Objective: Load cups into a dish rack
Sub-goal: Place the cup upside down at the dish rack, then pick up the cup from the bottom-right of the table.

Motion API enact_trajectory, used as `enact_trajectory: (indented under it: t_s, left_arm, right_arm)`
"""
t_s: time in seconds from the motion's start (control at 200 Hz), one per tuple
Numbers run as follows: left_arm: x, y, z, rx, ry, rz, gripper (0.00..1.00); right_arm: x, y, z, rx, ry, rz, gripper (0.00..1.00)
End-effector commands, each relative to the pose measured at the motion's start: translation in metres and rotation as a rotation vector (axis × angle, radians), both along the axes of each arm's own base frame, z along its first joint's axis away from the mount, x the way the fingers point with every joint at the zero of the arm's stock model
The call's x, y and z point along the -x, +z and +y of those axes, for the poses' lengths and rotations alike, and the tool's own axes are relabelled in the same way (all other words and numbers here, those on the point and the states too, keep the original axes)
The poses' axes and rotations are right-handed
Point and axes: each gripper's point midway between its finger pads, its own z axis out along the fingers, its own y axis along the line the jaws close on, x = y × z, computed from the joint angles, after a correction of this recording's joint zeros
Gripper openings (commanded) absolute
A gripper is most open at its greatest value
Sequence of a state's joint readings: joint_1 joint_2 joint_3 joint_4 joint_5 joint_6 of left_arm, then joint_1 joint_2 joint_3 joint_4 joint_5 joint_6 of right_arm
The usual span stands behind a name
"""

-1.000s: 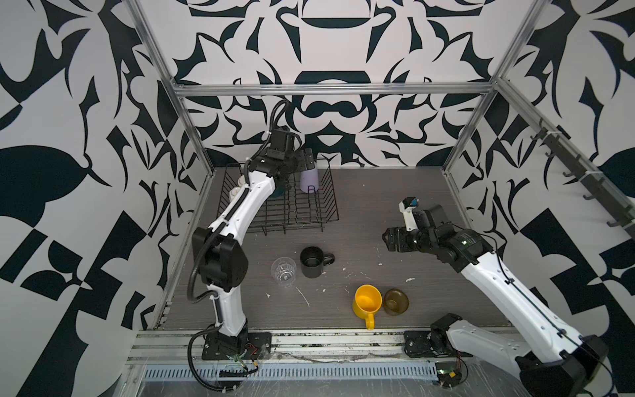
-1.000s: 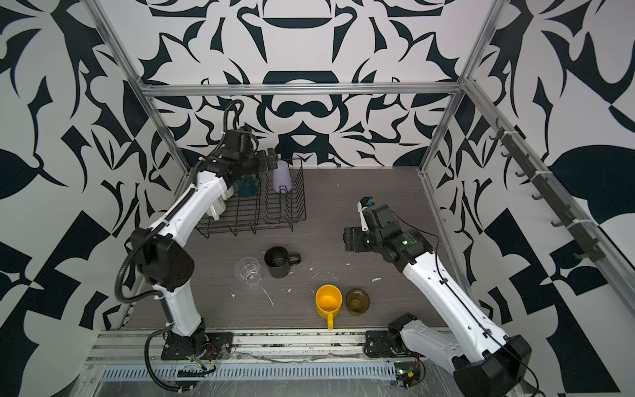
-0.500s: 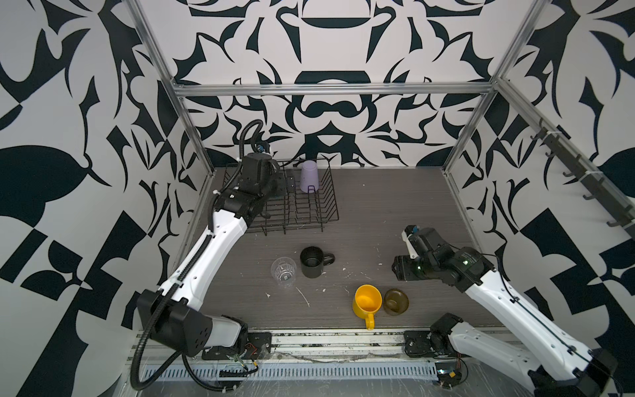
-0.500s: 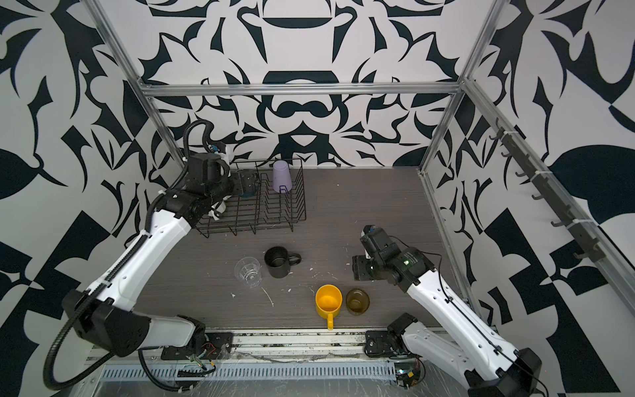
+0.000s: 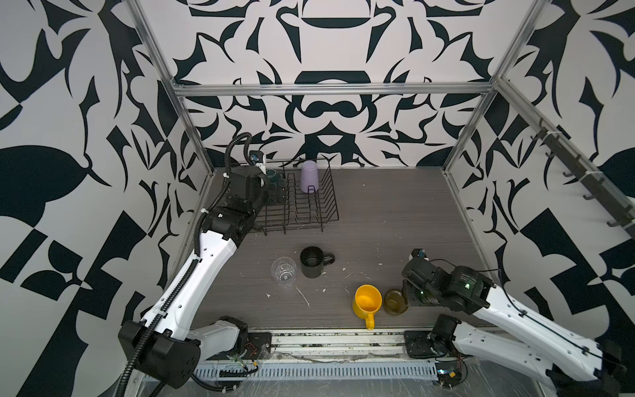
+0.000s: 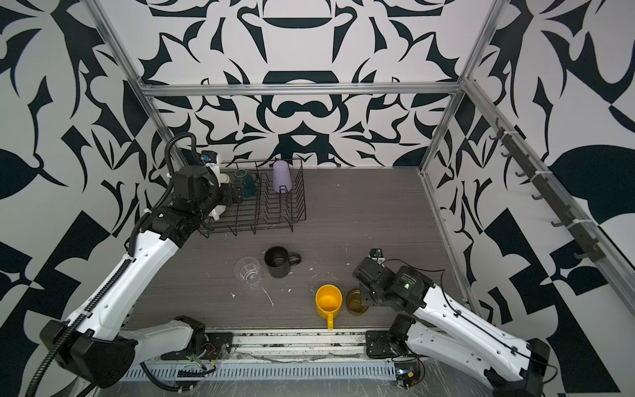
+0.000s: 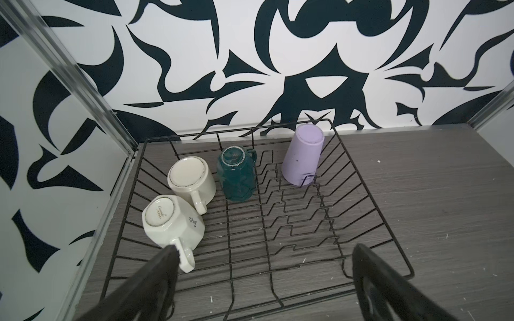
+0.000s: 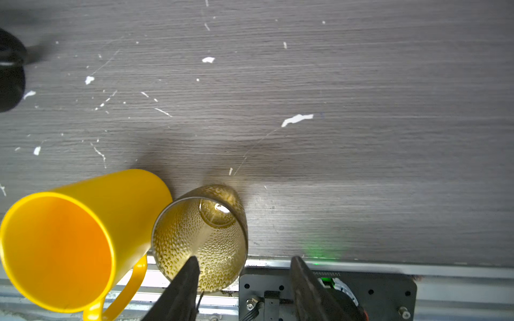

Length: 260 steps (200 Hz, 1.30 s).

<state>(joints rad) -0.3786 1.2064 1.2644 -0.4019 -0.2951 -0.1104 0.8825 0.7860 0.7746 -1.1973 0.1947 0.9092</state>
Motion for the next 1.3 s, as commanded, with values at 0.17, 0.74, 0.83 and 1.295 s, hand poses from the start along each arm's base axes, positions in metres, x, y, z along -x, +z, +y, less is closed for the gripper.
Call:
enact_trajectory:
  t_s: [0.17,0.74,0.83,1.295]
  left_arm:
    - [0.002,-0.001,0.007,-0.021,0.012,-0.013,0.99]
    - [0.004,-0.008,0.005,-0.004,0.002,0.011,0.99]
    - [0.004,-0.008,0.005,-0.007,0.004,0.011,0.99]
    - [0.005,-0.005,0.002,0.035,-0.023,-0.018,0.99]
  right_arm:
    - [0.002,-0.017,-0.009,0.059,-0.091,0.025,0.52]
    - [-0.016,-0.058,0.003,0.110,-0.140,0.010,0.26]
    - [-0.019,-0.059,0.002,0.129,-0.146,0.004,0.17]
    - [-0.071,0.008,-0.031,0.156,-0.171,-0.156,0.00]
